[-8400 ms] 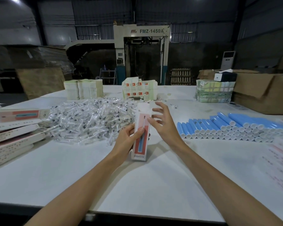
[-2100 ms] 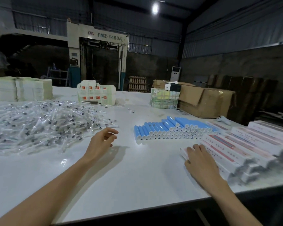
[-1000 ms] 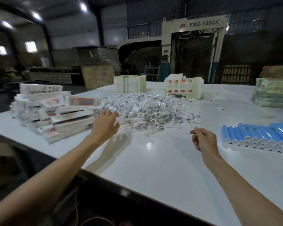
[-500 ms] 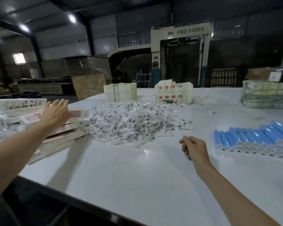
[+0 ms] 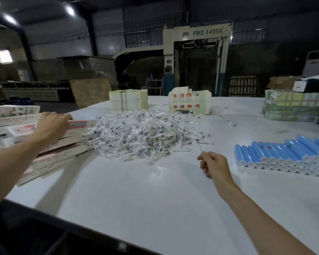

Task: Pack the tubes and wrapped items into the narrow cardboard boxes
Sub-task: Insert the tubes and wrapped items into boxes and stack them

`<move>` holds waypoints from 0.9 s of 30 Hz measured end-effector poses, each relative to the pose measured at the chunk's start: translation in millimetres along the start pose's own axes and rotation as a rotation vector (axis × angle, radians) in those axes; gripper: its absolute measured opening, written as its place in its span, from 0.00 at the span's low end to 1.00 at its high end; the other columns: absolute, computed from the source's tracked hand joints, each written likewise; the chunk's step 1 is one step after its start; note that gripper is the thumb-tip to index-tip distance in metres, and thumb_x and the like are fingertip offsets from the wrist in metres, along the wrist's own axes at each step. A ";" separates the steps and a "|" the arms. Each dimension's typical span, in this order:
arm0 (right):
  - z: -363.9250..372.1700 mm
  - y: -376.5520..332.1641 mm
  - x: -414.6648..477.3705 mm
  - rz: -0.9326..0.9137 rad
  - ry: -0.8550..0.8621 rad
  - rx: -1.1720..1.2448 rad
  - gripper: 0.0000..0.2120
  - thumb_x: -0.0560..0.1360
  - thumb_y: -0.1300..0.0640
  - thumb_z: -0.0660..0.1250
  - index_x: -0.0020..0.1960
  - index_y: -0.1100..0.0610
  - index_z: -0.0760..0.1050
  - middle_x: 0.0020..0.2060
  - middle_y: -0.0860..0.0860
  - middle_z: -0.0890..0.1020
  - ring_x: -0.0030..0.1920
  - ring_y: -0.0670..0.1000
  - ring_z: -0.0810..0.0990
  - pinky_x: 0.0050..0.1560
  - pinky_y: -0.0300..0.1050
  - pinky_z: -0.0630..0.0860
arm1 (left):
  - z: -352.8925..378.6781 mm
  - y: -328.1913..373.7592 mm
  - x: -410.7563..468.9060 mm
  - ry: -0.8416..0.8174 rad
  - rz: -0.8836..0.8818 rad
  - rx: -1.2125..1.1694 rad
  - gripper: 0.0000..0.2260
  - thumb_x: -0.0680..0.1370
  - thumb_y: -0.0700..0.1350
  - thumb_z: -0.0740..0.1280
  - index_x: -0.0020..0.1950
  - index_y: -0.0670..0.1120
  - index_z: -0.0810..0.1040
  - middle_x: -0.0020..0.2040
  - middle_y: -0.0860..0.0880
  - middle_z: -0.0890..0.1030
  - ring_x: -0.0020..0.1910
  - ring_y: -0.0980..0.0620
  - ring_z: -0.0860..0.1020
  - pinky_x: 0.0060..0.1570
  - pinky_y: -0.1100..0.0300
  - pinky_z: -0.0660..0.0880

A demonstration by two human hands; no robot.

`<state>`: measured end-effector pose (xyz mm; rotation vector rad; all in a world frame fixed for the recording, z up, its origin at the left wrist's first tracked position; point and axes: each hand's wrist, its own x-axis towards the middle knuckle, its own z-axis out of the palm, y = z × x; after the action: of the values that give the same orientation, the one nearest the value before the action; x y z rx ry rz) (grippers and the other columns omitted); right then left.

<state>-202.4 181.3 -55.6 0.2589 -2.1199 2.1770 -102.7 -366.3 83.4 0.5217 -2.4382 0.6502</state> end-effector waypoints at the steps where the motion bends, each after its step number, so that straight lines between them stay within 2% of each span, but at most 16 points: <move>1: 0.3 -0.3 -0.5 0.003 -0.002 -0.001 0.15 0.83 0.53 0.66 0.42 0.58 0.83 0.30 0.51 0.79 0.27 0.48 0.72 0.27 0.39 0.66 | -4.5 4.2 -0.5 0.034 -0.009 -0.058 0.12 0.85 0.45 0.67 0.68 0.45 0.82 0.57 0.41 0.87 0.51 0.39 0.85 0.54 0.43 0.78; 4: 0.9 -1.1 -1.8 0.008 -0.003 0.000 0.15 0.83 0.53 0.66 0.42 0.58 0.83 0.30 0.52 0.79 0.27 0.49 0.72 0.28 0.40 0.66 | -23.8 26.8 -1.0 0.064 -0.093 -0.454 0.15 0.84 0.44 0.70 0.71 0.43 0.77 0.59 0.38 0.85 0.46 0.37 0.83 0.43 0.44 0.77; 7: 1.1 -2.9 -2.8 0.009 0.000 -0.020 0.14 0.83 0.53 0.66 0.42 0.58 0.83 0.30 0.52 0.80 0.28 0.50 0.72 0.28 0.41 0.67 | -51.6 68.0 -13.2 -0.108 -0.092 -1.005 0.16 0.87 0.43 0.67 0.74 0.50 0.73 0.62 0.42 0.83 0.45 0.44 0.84 0.41 0.49 0.80; 8: 1.6 -3.4 -3.7 0.006 -0.005 -0.027 0.14 0.83 0.54 0.66 0.42 0.58 0.83 0.30 0.52 0.80 0.28 0.51 0.72 0.28 0.41 0.66 | -61.8 86.1 -20.2 -0.178 -0.155 -1.244 0.14 0.87 0.43 0.65 0.73 0.52 0.73 0.62 0.42 0.84 0.45 0.46 0.85 0.40 0.52 0.81; 11: 3.2 -8.2 -9.3 -0.023 -0.051 -0.037 0.13 0.83 0.53 0.66 0.42 0.55 0.83 0.31 0.52 0.80 0.30 0.51 0.72 0.28 0.40 0.66 | -90.5 151.4 -46.0 -0.493 -0.362 -1.888 0.14 0.88 0.42 0.61 0.73 0.43 0.76 0.55 0.42 0.86 0.39 0.51 0.85 0.33 0.59 0.81; 14: 5.2 -23.9 -17.3 -0.097 -0.139 0.045 0.08 0.84 0.50 0.67 0.49 0.48 0.84 0.38 0.51 0.83 0.34 0.48 0.76 0.30 0.37 0.69 | -111.3 217.1 -78.6 -0.930 -0.331 -2.311 0.20 0.85 0.44 0.57 0.76 0.39 0.71 0.50 0.39 0.83 0.36 0.48 0.79 0.32 0.57 0.80; 16: 10.3 -35.5 -21.5 -0.108 -0.217 0.135 0.09 0.83 0.45 0.67 0.58 0.47 0.82 0.48 0.50 0.87 0.44 0.48 0.82 0.38 0.39 0.76 | -116.5 253.7 -100.0 -1.199 -0.289 -2.440 0.23 0.83 0.46 0.58 0.77 0.40 0.70 0.50 0.39 0.80 0.35 0.48 0.77 0.33 0.57 0.78; 18: 13.0 -42.4 -24.8 -0.090 -0.282 0.214 0.20 0.81 0.40 0.66 0.65 0.51 0.79 0.56 0.52 0.86 0.54 0.49 0.84 0.49 0.45 0.80 | -122.7 288.6 -115.8 -1.421 -0.247 -2.494 0.22 0.84 0.47 0.57 0.76 0.39 0.71 0.50 0.40 0.78 0.35 0.49 0.75 0.33 0.58 0.77; 21: 11.0 -44.0 -25.3 -0.017 -0.321 0.436 0.26 0.82 0.43 0.64 0.70 0.62 0.77 0.59 0.58 0.84 0.58 0.54 0.82 0.59 0.53 0.77 | -130.8 327.3 -128.3 -1.595 -0.225 -2.478 0.21 0.83 0.48 0.59 0.71 0.37 0.74 0.49 0.41 0.77 0.35 0.50 0.74 0.34 0.57 0.76; 23: 4.2 -45.4 -21.9 0.010 -0.284 0.528 0.24 0.81 0.44 0.66 0.67 0.63 0.78 0.53 0.58 0.83 0.53 0.55 0.82 0.54 0.51 0.78 | -136.5 341.2 -128.0 -1.623 -0.175 -2.451 0.22 0.83 0.49 0.60 0.70 0.37 0.76 0.51 0.40 0.80 0.38 0.46 0.77 0.39 0.52 0.81; 25: -2.6 -46.9 -18.6 0.023 -0.227 0.492 0.22 0.79 0.42 0.68 0.59 0.60 0.81 0.46 0.55 0.84 0.46 0.53 0.82 0.45 0.48 0.78 | -137.9 348.0 -120.8 -1.528 -0.060 -2.327 0.25 0.84 0.54 0.62 0.72 0.37 0.78 0.59 0.36 0.83 0.50 0.38 0.83 0.55 0.42 0.84; 26: -5.0 -46.5 -18.0 0.026 -0.198 0.435 0.21 0.78 0.41 0.69 0.57 0.59 0.82 0.44 0.54 0.85 0.44 0.53 0.83 0.42 0.45 0.78 | -137.9 350.1 -116.1 -1.471 0.000 -2.269 0.29 0.85 0.60 0.61 0.74 0.38 0.77 0.64 0.35 0.83 0.58 0.35 0.83 0.65 0.39 0.81; 27: -6.0 -46.3 -18.0 0.024 -0.175 0.364 0.21 0.79 0.41 0.69 0.56 0.59 0.83 0.43 0.54 0.86 0.43 0.52 0.84 0.40 0.43 0.78 | -137.4 352.1 -111.3 -1.423 0.059 -2.227 0.33 0.86 0.65 0.59 0.76 0.40 0.76 0.69 0.35 0.81 0.64 0.33 0.82 0.71 0.38 0.77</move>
<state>-176.5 189.7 -13.6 0.4680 -1.7935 2.6332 -132.5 17.5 -0.5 -0.2750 -2.1553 -2.9342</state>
